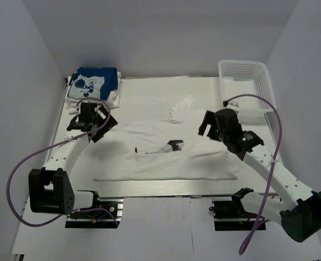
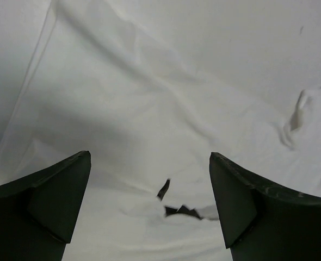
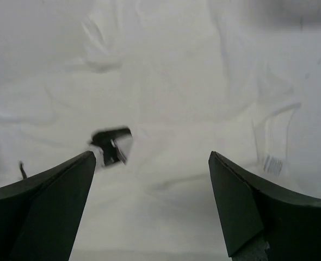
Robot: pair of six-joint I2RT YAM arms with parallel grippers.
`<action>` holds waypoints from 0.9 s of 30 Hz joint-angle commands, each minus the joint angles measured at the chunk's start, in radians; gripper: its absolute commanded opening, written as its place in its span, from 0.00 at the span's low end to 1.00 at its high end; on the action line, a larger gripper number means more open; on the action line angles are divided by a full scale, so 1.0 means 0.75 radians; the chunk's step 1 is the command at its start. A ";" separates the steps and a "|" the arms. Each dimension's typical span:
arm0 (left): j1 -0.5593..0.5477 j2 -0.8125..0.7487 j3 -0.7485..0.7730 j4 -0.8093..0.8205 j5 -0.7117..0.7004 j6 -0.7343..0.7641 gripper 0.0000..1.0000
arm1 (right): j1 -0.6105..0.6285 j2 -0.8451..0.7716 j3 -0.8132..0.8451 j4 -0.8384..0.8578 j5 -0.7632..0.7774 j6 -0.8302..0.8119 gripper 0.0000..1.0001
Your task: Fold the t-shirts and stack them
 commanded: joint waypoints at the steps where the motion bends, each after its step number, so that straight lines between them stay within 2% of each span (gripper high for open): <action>1: 0.008 0.136 0.170 0.060 -0.106 -0.009 1.00 | -0.006 0.084 0.273 0.179 0.234 -0.107 0.90; 4: 0.020 0.305 0.318 0.012 -0.210 0.006 1.00 | -0.012 0.248 0.478 0.232 0.309 -0.223 0.90; 5: 0.021 0.348 0.363 -0.017 -0.242 0.020 1.00 | -0.020 0.378 0.610 0.238 0.313 -0.242 0.90; 7: 0.033 0.422 0.467 -0.076 -0.296 0.034 1.00 | -0.031 0.473 0.697 0.241 0.252 -0.295 0.90; 8: 0.033 0.477 0.488 -0.077 -0.324 0.047 1.00 | -0.051 0.520 0.823 0.237 0.231 -0.354 0.90; 9: 0.051 0.500 0.502 -0.077 -0.337 0.047 1.00 | -0.059 0.670 0.865 0.220 0.162 -0.369 0.90; 10: 0.067 0.520 0.515 -0.077 -0.337 0.047 1.00 | -0.063 0.722 0.910 0.214 0.145 -0.381 0.90; 11: 0.068 0.543 0.531 -0.062 -0.337 0.047 1.00 | -0.090 0.822 1.050 0.196 0.111 -0.440 0.90; 16: 0.125 0.686 0.590 -0.060 -0.324 0.079 1.00 | -0.141 1.246 1.429 0.028 -0.098 -0.536 0.90; 19: 0.141 0.747 0.621 -0.060 -0.339 0.061 1.00 | -0.160 1.413 1.557 0.032 -0.147 -0.606 0.90; 24: 0.154 0.886 0.701 -0.064 -0.318 0.091 0.91 | -0.196 1.614 1.704 0.061 -0.168 -0.673 0.90; 27: 0.154 0.946 0.758 -0.099 -0.351 0.108 0.80 | -0.209 1.696 1.743 0.118 -0.151 -0.714 0.90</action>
